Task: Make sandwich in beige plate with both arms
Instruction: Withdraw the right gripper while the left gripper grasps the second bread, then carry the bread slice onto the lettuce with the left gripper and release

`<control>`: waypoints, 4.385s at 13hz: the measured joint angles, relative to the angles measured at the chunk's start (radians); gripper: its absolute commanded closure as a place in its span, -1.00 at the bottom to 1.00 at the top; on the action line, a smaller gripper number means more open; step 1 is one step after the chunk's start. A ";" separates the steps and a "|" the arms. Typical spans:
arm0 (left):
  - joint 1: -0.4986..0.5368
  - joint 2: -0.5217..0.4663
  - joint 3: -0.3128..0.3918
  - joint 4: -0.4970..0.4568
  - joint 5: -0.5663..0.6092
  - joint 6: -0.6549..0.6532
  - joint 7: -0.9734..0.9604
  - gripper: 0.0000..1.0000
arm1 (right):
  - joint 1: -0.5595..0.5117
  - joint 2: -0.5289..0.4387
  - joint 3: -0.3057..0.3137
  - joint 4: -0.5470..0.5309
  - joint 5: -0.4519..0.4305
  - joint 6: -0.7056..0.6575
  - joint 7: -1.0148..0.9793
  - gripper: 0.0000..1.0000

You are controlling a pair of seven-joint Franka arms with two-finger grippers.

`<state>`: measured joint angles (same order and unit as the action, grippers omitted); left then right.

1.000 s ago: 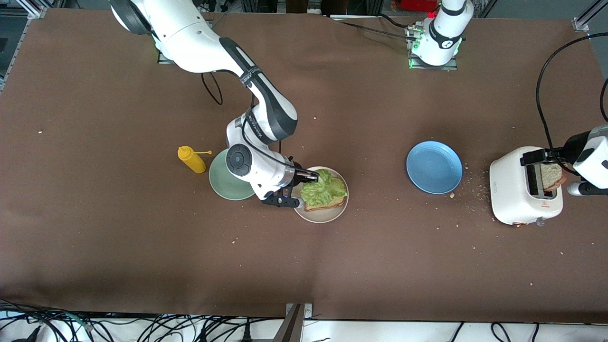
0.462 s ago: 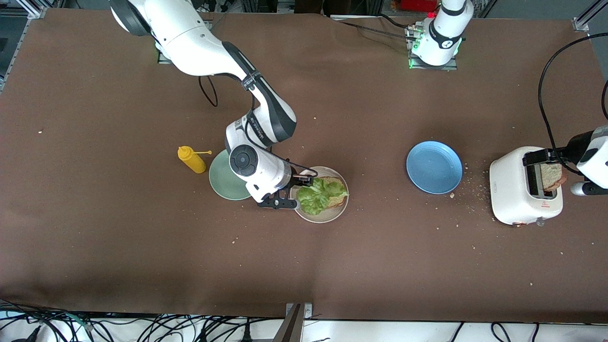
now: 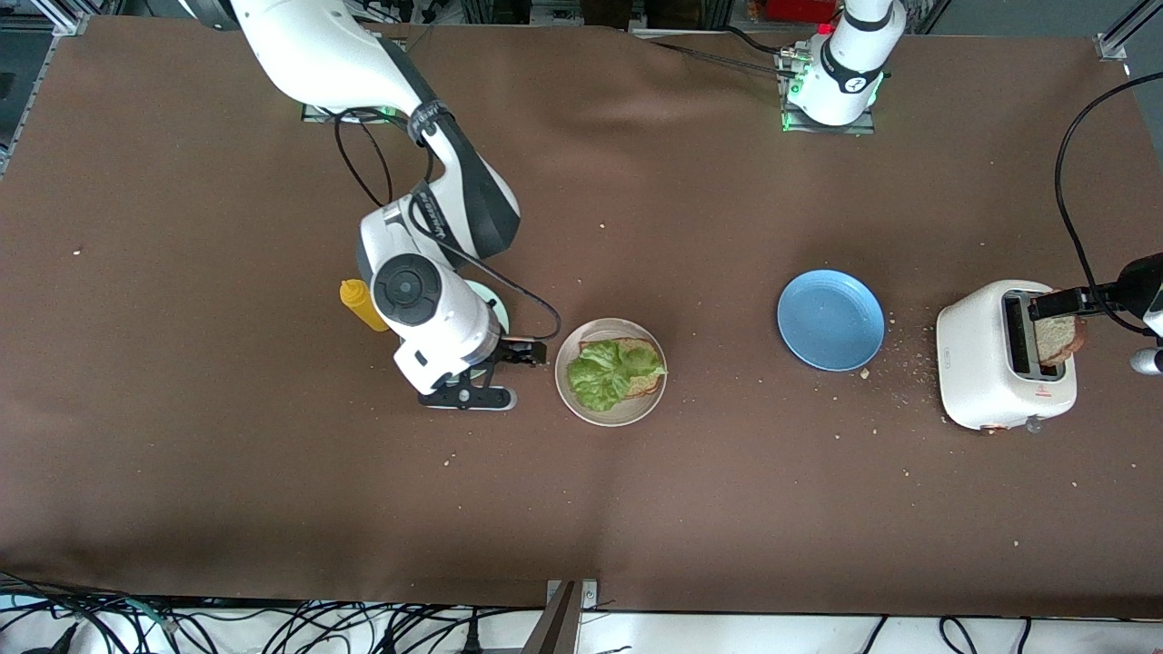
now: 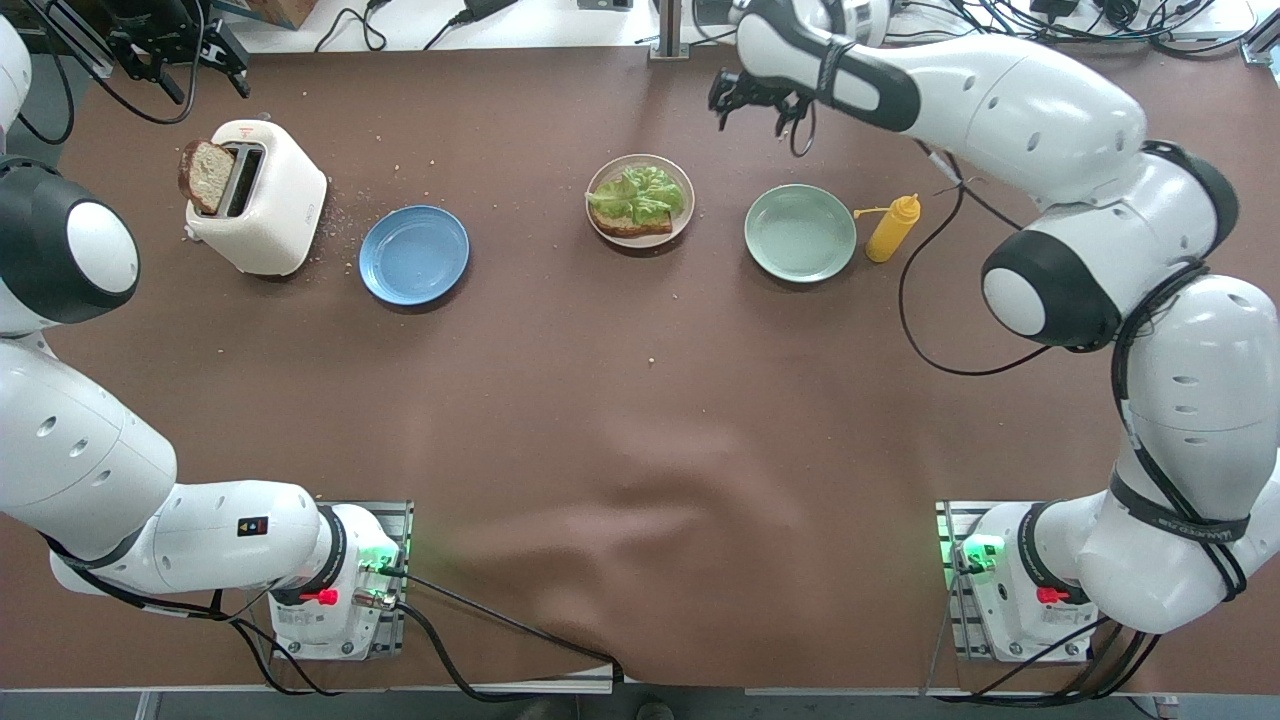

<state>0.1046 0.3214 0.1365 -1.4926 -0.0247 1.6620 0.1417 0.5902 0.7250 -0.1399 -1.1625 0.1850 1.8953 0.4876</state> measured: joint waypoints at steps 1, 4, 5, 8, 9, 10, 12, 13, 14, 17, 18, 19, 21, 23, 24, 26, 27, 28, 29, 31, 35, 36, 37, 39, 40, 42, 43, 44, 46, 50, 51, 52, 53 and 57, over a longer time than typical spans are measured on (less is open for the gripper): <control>0.019 0.000 0.001 -0.017 0.000 0.035 0.029 -1.00 | 0.000 -0.035 -0.032 0.001 -0.009 -0.043 -0.002 -1.00; 0.067 0.004 0.001 -0.066 0.000 0.111 0.100 -1.00 | -0.002 -0.132 -0.148 0.000 -0.011 -0.189 -0.085 -1.00; 0.073 0.009 0.001 -0.074 0.000 0.122 0.108 -1.00 | -0.003 -0.158 -0.194 0.000 -0.011 -0.235 -0.152 -1.00; 0.090 0.041 0.001 -0.081 0.000 0.158 0.133 -1.00 | -0.011 -0.217 -0.314 -0.002 -0.011 -0.349 -0.304 -1.00; 0.100 0.053 0.001 -0.082 0.000 0.171 0.143 -1.00 | -0.013 -0.233 -0.333 -0.002 -0.011 -0.382 -0.321 -1.00; 0.110 0.066 0.001 -0.086 0.000 0.188 0.147 -1.00 | -0.013 -0.250 -0.342 -0.003 -0.011 -0.411 -0.331 -1.00; 0.126 0.083 0.001 -0.113 0.000 0.231 0.156 -1.00 | -0.020 -0.279 -0.338 -0.008 -0.011 -0.430 -0.332 -1.00; 0.131 0.085 0.001 -0.132 0.000 0.245 0.157 -1.00 | -0.043 -0.290 -0.316 -0.012 -0.011 -0.430 -0.332 -1.00; 0.134 0.085 0.001 -0.149 0.000 0.250 0.157 -0.91 | -0.077 -0.300 -0.284 -0.016 -0.012 -0.430 -0.332 -1.00; 0.144 0.080 0.001 -0.183 0.000 0.251 0.158 0.61 | -0.276 -0.360 -0.123 -0.067 -0.019 -0.428 -0.332 -1.00; 0.147 0.077 0.001 -0.189 0.000 0.251 0.165 1.00 | -0.353 -0.398 -0.067 -0.104 -0.025 -0.418 -0.333 -1.00; 0.148 0.075 0.001 -0.192 0.000 0.250 0.184 1.00 | -0.409 -0.442 -0.030 -0.152 -0.036 -0.400 -0.337 -1.00; 0.151 0.072 0.001 -0.194 0.000 0.246 0.233 1.00 | -0.491 -0.545 0.048 -0.267 -0.114 -0.383 -0.343 -1.00; 0.156 0.068 0.001 -0.195 0.000 0.229 0.258 1.00 | -0.547 -0.632 0.148 -0.357 -0.187 -0.380 -0.339 -1.00; 0.158 0.066 0.001 -0.194 0.000 0.222 0.261 1.00 | -0.552 -0.659 0.167 -0.382 -0.195 -0.380 -0.336 -1.00; 0.158 0.062 0.001 -0.186 0.000 0.212 0.261 1.00 | -0.555 -0.681 0.164 -0.401 -0.193 -0.380 -0.333 -1.00; 0.158 0.059 0.000 -0.174 0.000 0.198 0.261 1.00 | -0.560 -0.680 0.161 -0.401 -0.192 -0.377 -0.334 -1.00; 0.158 0.056 0.000 -0.152 0.000 0.172 0.261 1.00 | -0.565 -0.679 0.159 -0.401 -0.191 -0.371 -0.334 -1.00; 0.158 0.051 -0.002 -0.116 0.000 0.135 0.261 1.00 | -0.567 -0.676 0.158 -0.401 -0.191 -0.366 -0.334 -1.00; 0.156 0.039 -0.009 -0.024 0.000 0.035 0.261 1.00 | -0.570 -0.667 0.157 -0.402 -0.190 -0.336 -0.334 -1.00; 0.142 0.026 -0.020 0.120 -0.121 -0.155 0.260 1.00 | -0.571 -0.664 0.158 -0.402 -0.188 -0.302 -0.334 -1.00; 0.138 0.028 -0.024 0.120 -0.183 -0.179 0.260 1.00 | -0.571 -0.665 0.158 -0.402 -0.187 -0.301 -0.334 -1.00; 0.128 0.037 -0.029 0.116 -0.231 -0.200 0.260 1.00 | -0.571 -0.665 0.158 -0.402 -0.187 -0.301 -0.334 -1.00; 0.073 0.074 -0.038 0.109 -0.304 -0.229 0.260 1.00 | -0.570 -0.665 0.159 -0.402 -0.177 -0.300 -0.334 -1.00; 0.031 0.098 -0.040 0.108 -0.342 -0.230 0.256 1.00 | -0.570 -0.665 0.159 -0.402 -0.170 -0.299 -0.334 -1.00; -0.048 0.156 -0.041 0.107 -0.455 -0.229 0.240 1.00 | -0.570 -0.665 0.160 -0.402 -0.164 -0.299 -0.334 -1.00; -0.079 0.185 -0.042 0.107 -0.501 -0.228 0.225 1.00 | -0.570 -0.665 0.160 -0.402 -0.163 -0.299 -0.334 -1.00; -0.106 0.211 -0.043 0.107 -0.541 -0.227 0.201 1.00 | -0.570 -0.666 0.160 -0.402 -0.163 -0.299 -0.334 -1.00; -0.153 0.255 -0.044 0.108 -0.629 -0.202 0.154 1.00 | -0.570 -0.666 0.160 -0.402 -0.163 -0.299 -0.334 -1.00; -0.257 0.347 -0.047 0.109 -0.763 -0.066 0.118 1.00 | -0.570 -0.667 0.160 -0.402 -0.163 -0.299 -0.334 -1.00; -0.287 0.367 -0.049 0.109 -0.792 -0.029 0.115 1.00 | -0.570 -0.668 0.160 -0.402 -0.163 -0.299 -0.334 -1.00; -0.318 0.379 -0.050 0.110 -0.818 0.011 0.106 1.00 | -0.570 -0.668 0.160 -0.402 -0.163 -0.299 -0.334 -1.00; -0.349 0.387 -0.050 0.110 -0.832 0.045 0.085 1.00 | -0.570 -0.668 0.160 -0.402 -0.163 -0.299 -0.334 -1.00; -0.420 0.392 -0.050 0.110 -0.901 0.089 0.027 1.00 | -0.571 -0.668 0.160 -0.402 -0.163 -0.298 -0.334 -1.00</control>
<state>-0.3149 0.7138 0.0863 -1.3821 -0.9253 1.7512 0.1685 0.0196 0.0574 0.0204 -1.5645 0.0220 1.5968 0.1540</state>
